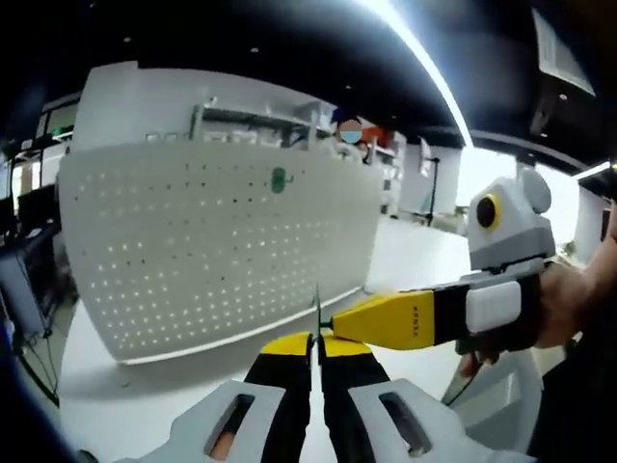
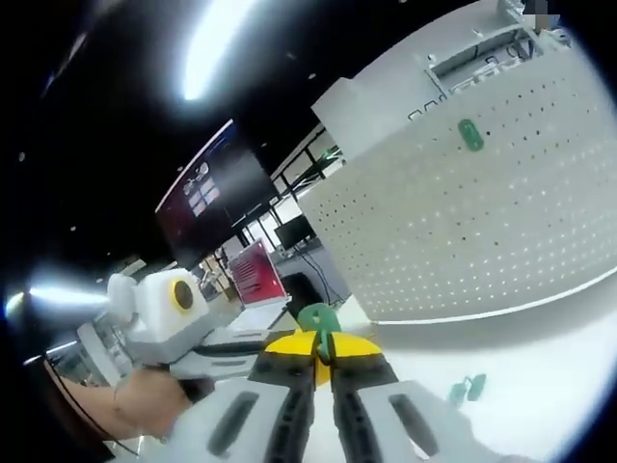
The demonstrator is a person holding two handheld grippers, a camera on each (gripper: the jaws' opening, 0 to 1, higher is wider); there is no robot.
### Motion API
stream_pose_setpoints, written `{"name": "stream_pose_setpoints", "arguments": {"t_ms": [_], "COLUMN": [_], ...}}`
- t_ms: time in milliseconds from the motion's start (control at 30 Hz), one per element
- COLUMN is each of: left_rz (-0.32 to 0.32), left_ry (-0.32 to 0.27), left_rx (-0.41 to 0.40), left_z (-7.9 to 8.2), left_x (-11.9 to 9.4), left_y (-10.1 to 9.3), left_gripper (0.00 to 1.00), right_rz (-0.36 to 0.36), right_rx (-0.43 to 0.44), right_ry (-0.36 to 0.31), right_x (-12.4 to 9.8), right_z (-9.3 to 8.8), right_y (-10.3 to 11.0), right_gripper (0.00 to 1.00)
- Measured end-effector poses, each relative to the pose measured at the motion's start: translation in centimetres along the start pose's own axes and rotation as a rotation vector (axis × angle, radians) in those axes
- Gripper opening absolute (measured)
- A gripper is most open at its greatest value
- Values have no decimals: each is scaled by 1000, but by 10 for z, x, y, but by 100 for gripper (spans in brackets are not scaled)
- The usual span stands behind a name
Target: Insert the hook assembly into the mounting plate slot until the hook locks in place.
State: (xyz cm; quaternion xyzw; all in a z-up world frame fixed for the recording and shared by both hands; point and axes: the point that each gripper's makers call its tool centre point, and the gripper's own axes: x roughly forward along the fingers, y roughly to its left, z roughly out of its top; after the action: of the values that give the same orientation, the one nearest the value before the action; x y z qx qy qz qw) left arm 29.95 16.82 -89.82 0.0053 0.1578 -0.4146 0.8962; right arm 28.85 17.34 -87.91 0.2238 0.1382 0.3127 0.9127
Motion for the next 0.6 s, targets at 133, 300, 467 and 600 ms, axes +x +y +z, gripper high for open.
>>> {"name": "stream_pose_setpoints", "arguments": {"t_ms": [133,300,467,600], "left_rz": [-6,-20,-35,-53], "left_ry": [7,8,23,4], "left_rx": [-26,24,42,-16], "left_z": [-6,-5,-9,-10], "left_x": [1,0,-1,-4], "left_y": [1,0,2,4], "left_gripper": [2,3,5,19], "right_rz": [-4,-2,-2,-21], "right_rx": [34,72,38,65], "right_ry": [17,6,14,4], "right_x": [1,0,2,1], "right_z": [-4,-2,-2,6], "right_y": [-5,-6,-6,-15], "right_gripper": [0,0,0,0]}}
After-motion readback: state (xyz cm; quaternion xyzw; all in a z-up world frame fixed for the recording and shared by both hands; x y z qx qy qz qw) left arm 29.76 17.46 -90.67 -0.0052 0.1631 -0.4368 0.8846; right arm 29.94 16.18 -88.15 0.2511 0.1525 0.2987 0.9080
